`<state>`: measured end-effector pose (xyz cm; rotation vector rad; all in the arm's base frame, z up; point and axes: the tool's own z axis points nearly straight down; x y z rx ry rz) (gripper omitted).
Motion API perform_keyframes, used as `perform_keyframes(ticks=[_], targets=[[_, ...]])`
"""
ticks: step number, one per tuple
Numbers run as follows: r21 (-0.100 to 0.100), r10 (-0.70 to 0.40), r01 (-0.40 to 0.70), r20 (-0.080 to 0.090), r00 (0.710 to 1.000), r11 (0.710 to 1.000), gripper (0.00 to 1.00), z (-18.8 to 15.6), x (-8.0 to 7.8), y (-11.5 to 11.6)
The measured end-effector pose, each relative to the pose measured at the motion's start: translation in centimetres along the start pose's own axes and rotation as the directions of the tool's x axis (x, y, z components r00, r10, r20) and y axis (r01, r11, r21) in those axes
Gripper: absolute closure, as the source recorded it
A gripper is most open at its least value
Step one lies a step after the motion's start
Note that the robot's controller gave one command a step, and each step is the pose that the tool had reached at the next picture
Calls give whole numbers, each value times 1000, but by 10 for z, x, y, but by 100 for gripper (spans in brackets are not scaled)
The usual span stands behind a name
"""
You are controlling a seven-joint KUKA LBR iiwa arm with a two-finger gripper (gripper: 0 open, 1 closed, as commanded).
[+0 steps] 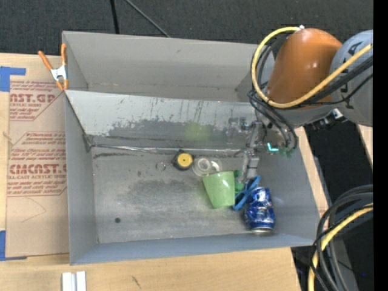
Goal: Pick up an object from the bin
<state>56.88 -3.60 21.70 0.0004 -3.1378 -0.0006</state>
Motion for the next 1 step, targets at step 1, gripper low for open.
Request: perform_keyframes(ticks=[1], targets=[[0, -134, 134, -3, 991, 991, 0, 100, 35, -32]])
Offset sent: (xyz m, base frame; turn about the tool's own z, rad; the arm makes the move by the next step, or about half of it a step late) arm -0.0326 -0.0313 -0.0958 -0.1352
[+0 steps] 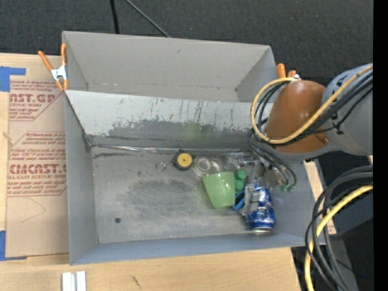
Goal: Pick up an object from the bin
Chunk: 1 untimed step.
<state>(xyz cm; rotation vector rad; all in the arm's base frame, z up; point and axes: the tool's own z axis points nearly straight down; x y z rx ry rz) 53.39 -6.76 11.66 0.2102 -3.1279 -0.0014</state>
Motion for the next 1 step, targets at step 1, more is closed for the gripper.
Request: perform_keyframes(ticks=[1], targets=[[0, 120, -120, 12, 993, 993, 0, 47, 0, -3]])
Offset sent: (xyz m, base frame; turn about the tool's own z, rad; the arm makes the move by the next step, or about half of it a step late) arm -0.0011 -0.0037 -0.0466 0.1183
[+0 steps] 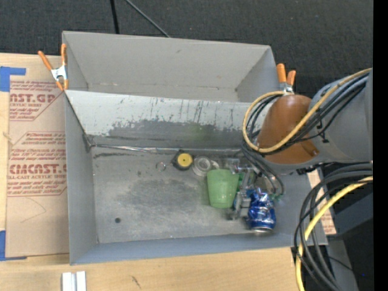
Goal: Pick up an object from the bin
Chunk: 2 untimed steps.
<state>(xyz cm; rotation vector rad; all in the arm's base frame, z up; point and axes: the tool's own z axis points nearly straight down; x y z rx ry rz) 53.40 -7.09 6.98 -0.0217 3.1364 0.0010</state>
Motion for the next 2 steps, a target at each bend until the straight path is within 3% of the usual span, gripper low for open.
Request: perform_keyframes(ticks=[1, 2], targets=[[2, -1, 1, 6, 1000, 1000, 100, -3, -2, -1], [0, -44, 44, 5, 999, 999, 100, -89, -5, 39]])
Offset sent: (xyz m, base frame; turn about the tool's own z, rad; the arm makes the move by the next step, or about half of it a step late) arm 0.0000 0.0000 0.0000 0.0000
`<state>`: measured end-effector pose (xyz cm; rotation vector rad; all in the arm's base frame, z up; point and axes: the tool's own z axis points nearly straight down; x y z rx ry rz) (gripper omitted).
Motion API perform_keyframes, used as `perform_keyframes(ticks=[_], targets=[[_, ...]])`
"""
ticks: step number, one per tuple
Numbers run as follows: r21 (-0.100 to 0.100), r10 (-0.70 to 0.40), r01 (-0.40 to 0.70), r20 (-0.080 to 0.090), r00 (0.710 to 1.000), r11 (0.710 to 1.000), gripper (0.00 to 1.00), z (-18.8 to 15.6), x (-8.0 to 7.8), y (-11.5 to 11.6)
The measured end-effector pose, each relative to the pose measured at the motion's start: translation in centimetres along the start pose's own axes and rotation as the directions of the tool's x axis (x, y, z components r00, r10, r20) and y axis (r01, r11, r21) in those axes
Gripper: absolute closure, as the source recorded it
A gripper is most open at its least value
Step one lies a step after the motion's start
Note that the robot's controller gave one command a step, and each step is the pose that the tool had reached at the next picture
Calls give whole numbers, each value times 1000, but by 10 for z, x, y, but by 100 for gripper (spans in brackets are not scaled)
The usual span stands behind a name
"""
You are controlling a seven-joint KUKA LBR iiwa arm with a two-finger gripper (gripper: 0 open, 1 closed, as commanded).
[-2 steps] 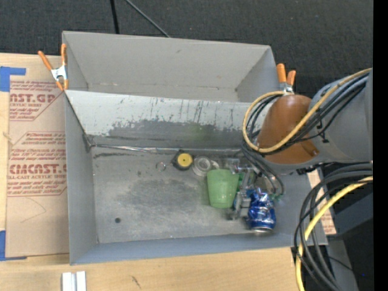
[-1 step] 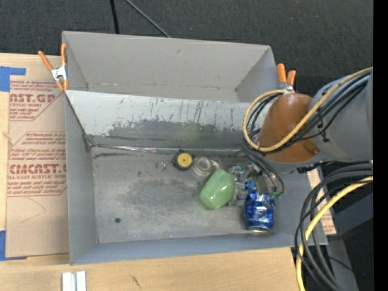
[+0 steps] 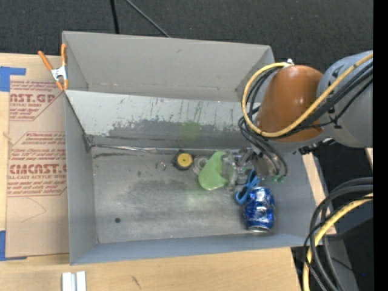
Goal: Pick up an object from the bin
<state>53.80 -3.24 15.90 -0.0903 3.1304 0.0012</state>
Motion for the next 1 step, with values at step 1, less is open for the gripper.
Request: perform_keyframes(ticks=[1], targets=[[2, -13, 13, 2, 1000, 1000, 100, -82, -7, 4]])
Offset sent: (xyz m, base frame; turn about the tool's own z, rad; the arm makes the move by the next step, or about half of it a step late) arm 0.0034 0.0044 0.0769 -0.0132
